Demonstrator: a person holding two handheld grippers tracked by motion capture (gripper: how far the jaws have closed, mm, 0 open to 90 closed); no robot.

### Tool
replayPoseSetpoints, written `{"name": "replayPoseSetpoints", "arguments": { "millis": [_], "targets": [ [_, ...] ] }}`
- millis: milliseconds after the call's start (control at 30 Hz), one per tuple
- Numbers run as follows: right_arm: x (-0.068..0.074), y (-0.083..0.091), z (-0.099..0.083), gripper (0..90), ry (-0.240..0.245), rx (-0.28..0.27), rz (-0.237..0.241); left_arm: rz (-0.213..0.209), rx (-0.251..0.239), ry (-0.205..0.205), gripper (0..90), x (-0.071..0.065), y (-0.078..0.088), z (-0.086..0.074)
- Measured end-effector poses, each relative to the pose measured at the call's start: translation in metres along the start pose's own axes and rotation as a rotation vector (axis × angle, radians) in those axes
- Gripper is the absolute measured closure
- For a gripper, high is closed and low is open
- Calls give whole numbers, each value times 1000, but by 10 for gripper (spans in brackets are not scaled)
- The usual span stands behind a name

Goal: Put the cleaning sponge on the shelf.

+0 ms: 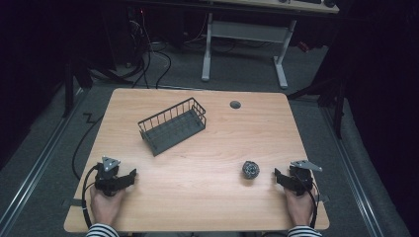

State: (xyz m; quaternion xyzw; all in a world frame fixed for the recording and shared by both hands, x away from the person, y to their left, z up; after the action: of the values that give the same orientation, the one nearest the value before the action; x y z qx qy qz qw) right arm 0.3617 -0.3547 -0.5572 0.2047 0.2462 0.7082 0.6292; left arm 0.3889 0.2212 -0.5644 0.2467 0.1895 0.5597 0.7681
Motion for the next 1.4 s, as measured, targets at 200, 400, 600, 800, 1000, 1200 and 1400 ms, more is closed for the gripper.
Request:
{"name": "replayPoseSetpoints", "arguments": {
  "millis": [200,400,600,800,1000,1200,1400],
  "targets": [
    [1,0,0,355,3,0,5,-3,1,-2,253,0,1,0],
    [1,0,0,352,3,-2,7,-3,0,-3,266,-1,0,0],
    [1,0,0,352,4,0,7,-34,-3,-5,310,-4,1,5],
    [1,0,0,352,4,-3,8,-55,-14,-10,316,-8,5,14],
    [1,0,0,352,4,-2,9,-85,-36,1,316,-11,11,24],
    [1,0,0,352,3,-2,10,-114,-67,43,317,-12,16,37],
    [1,0,0,352,5,-2,11,-147,-80,49,313,-16,20,56]
  ]
}}
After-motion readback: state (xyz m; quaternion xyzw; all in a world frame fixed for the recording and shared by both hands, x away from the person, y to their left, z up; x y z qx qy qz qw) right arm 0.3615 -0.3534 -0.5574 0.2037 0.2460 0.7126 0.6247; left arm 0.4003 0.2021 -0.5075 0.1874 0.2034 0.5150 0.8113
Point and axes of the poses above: each handheld gripper's, and its own axes: y roughly backward along the jaws, z roughly out of its top, x roughly to its left, the point moved 4 cm from there along -y, roughly forward along the jaws, and after that the axes turned 6 degrees about -x, right-handed, at the moved point
